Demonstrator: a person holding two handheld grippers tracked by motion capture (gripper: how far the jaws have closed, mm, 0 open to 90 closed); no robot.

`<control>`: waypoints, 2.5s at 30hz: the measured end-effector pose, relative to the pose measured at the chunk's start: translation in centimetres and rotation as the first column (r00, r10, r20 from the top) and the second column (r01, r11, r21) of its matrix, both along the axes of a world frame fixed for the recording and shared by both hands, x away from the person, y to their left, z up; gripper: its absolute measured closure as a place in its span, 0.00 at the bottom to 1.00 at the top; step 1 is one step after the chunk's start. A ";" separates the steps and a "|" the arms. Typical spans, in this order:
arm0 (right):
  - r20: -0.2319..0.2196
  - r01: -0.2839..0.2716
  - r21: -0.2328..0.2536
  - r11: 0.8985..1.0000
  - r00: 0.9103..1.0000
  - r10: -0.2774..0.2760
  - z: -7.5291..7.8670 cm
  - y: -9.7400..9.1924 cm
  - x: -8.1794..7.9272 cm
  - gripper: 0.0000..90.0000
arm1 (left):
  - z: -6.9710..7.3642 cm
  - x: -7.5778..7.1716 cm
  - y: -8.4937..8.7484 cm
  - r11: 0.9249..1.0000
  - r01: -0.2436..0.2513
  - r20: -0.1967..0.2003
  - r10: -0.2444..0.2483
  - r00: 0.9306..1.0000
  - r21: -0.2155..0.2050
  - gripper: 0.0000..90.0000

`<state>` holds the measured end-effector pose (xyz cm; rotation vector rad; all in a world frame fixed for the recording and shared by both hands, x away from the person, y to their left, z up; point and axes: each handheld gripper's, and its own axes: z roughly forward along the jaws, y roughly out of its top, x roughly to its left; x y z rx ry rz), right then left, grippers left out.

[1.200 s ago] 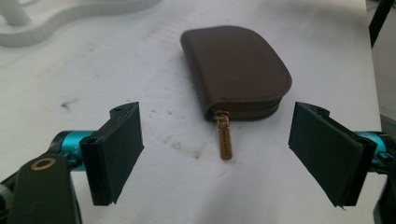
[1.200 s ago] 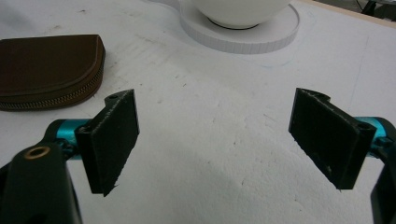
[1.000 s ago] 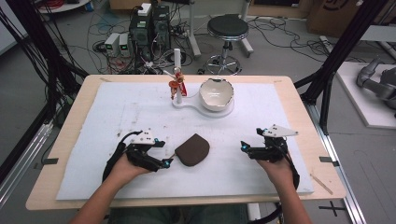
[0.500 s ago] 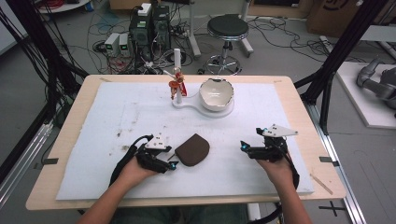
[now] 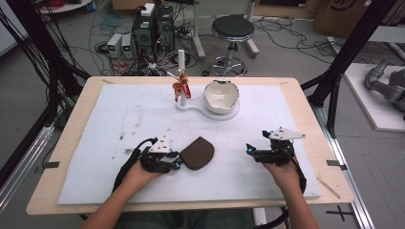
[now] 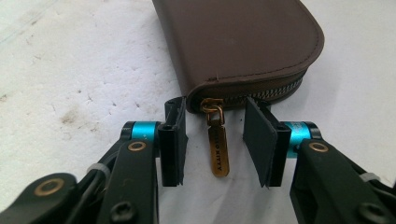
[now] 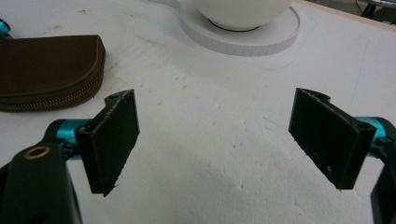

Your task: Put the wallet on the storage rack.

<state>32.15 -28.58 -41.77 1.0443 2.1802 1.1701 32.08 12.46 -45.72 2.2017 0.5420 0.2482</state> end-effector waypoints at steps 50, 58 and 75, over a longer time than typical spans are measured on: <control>0.002 0.002 0.006 1.000 1.000 -0.002 0.1 0.1 -0.1 0.18 | 6.4 -0.1 0.9 0.967 0.051 0.101 -0.026 0.995 -0.251 0.98; 0.003 0.004 0.004 1.000 1.000 -0.004 0.1 0.2 -0.1 0.18 | 8.5 0.7 0.0 0.959 0.079 0.134 -0.044 0.990 -0.271 0.98; -0.001 0.004 0.006 1.000 1.000 -0.004 0.1 0.0 0.0 0.18 | 13.0 5.3 -2.3 0.947 0.097 0.164 -0.048 0.985 -0.307 0.98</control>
